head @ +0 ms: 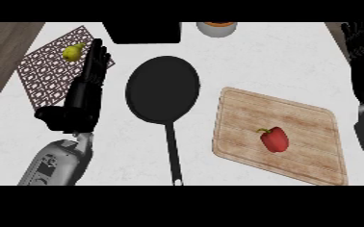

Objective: Pick the bell pepper from the cutting board and place it in the pan

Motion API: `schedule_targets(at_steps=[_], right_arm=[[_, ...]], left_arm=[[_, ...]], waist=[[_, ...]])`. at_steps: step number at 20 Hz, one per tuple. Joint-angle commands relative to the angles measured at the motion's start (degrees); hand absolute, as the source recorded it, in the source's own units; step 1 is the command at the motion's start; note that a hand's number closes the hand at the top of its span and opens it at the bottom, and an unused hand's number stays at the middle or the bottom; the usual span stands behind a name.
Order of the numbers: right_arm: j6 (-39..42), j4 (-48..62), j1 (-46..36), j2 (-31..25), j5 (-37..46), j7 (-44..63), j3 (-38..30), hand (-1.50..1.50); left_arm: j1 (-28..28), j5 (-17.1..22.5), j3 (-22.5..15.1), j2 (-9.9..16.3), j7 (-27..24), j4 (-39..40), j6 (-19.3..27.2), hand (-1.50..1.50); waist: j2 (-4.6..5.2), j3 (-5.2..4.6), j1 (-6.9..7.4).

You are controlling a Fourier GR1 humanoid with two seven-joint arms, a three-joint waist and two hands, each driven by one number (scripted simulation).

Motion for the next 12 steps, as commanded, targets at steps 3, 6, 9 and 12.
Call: schedule_targets(at_steps=[3, 6, 9, 12], right_arm=[[2.9, -3.5, 1.2, 4.8, -2.0, -0.9, 2.9, -1.50], [6.5, -6.3, 2.8, 7.2, -3.6, -0.5, 7.1, -1.50], [-10.9, -1.4, 12.4, 4.0, 4.2, 4.6, -1.1, -1.50], [-7.4, -11.4, 22.4, 0.2, 3.9, 9.0, 0.1, -1.50]], left_arm=[[7.8, -2.8, 0.1, 6.6, 1.8, 1.5, -3.2, 0.00], [13.3, -4.2, -0.1, 12.6, 5.1, 5.4, -6.0, 0.00], [16.4, -2.4, 0.1, 10.5, 4.8, 5.9, -5.0, 0.00], [18.4, -2.3, 0.8, 13.8, 6.1, 0.8, -7.2, 0.00]], waist=[[1.25, -1.01, 0.59], [1.30, -0.99, 1.27], [0.91, -1.08, -2.40], [0.69, -1.07, -1.60]])
